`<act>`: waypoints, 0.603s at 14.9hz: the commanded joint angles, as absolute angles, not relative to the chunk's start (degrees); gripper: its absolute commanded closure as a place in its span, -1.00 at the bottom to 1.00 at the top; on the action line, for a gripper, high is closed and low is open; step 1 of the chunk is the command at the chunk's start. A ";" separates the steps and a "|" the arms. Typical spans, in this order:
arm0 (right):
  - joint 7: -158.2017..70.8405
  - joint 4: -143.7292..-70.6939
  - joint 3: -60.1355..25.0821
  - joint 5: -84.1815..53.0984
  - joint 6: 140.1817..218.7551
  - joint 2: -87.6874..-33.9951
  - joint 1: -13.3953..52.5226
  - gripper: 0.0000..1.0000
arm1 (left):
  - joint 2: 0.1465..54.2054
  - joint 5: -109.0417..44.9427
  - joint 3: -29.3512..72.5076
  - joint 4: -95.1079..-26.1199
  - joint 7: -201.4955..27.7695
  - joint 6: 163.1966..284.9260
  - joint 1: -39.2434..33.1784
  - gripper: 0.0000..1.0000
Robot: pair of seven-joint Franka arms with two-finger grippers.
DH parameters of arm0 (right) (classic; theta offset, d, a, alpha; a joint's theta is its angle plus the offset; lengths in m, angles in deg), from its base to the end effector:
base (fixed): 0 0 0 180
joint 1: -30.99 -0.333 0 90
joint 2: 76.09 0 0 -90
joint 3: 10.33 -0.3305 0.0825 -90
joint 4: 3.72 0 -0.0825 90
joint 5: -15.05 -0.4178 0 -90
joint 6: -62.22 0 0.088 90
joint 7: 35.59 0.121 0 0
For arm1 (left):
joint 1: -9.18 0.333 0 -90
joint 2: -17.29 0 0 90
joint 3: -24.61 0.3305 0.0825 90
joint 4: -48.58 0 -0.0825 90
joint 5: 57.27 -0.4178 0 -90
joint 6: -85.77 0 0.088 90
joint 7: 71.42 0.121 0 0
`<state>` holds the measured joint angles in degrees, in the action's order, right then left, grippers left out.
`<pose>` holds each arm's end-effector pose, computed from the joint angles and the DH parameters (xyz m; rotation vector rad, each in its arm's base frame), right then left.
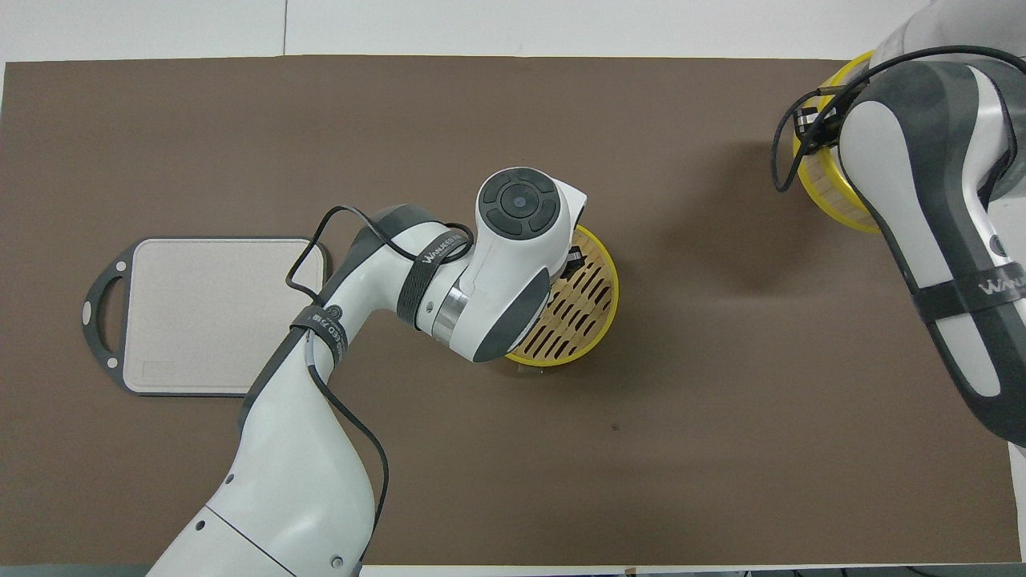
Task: Place bun in steamer
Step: 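Lower the bun into the open steamer and open the left gripper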
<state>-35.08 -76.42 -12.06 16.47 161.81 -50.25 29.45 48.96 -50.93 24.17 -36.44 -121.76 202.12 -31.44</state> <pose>0.7331 0.0349 0.4948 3.1298 0.0766 0.0295 0.5547 -0.4922 0.3359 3.0542 0.3258 -0.1197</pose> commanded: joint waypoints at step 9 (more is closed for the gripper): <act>-35.25 -81.85 -12.61 15.40 165.14 -53.33 29.59 1.00 | 48.23 -51.82 25.22 -38.53 -123.44 204.34 -32.92 -1.00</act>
